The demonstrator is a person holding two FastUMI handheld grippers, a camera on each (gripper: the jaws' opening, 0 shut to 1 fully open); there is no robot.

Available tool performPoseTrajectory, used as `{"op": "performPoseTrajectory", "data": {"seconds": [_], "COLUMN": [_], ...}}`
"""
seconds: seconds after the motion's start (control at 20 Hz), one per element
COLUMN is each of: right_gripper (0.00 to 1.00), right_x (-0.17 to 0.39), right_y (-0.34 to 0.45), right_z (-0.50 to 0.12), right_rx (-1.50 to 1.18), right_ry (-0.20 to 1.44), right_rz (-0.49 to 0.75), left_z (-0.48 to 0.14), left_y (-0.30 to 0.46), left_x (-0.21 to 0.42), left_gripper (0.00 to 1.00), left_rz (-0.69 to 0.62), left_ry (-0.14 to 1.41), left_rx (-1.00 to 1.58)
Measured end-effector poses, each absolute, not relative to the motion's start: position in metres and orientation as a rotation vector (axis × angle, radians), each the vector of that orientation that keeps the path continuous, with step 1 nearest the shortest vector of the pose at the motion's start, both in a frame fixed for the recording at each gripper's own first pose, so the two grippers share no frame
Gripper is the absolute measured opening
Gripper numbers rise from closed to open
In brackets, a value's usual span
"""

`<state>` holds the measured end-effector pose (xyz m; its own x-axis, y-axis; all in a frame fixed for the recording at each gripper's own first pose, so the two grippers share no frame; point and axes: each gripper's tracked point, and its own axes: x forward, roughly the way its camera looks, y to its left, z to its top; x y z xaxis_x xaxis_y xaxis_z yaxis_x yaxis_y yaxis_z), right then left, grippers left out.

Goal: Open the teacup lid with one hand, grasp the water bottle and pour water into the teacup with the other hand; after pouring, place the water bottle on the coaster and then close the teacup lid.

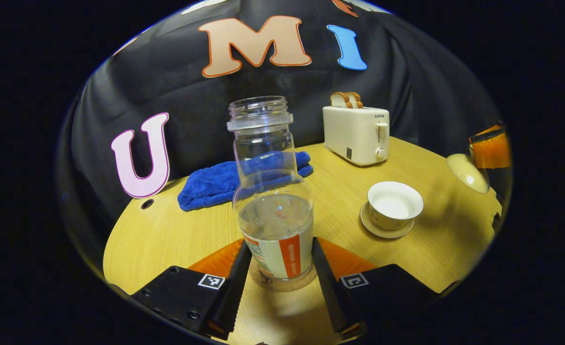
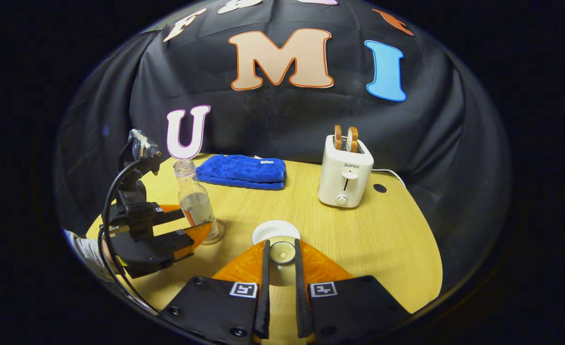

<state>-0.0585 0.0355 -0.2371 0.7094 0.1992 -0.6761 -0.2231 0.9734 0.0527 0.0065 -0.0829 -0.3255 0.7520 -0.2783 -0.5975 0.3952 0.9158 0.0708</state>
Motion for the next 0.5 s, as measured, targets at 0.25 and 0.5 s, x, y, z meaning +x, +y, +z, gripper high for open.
{"op": "performPoseTrajectory", "data": {"seconds": [0.25,0.5], "right_gripper": [0.27,0.25], "right_x": [-0.05,-0.037], "right_y": [0.044,0.048], "right_z": [-0.239,-0.244], "right_rx": [-0.019,0.003], "right_ry": [0.744,0.735], "right_rz": [0.246,0.248], "left_z": [-0.324,-0.315], "left_y": [-0.083,-0.086], "left_x": [0.001,-0.007], "left_gripper": [0.8,0.98], "left_rz": [-0.369,-0.37], "left_ry": [0.628,0.628], "left_rx": [0.185,0.183]}}
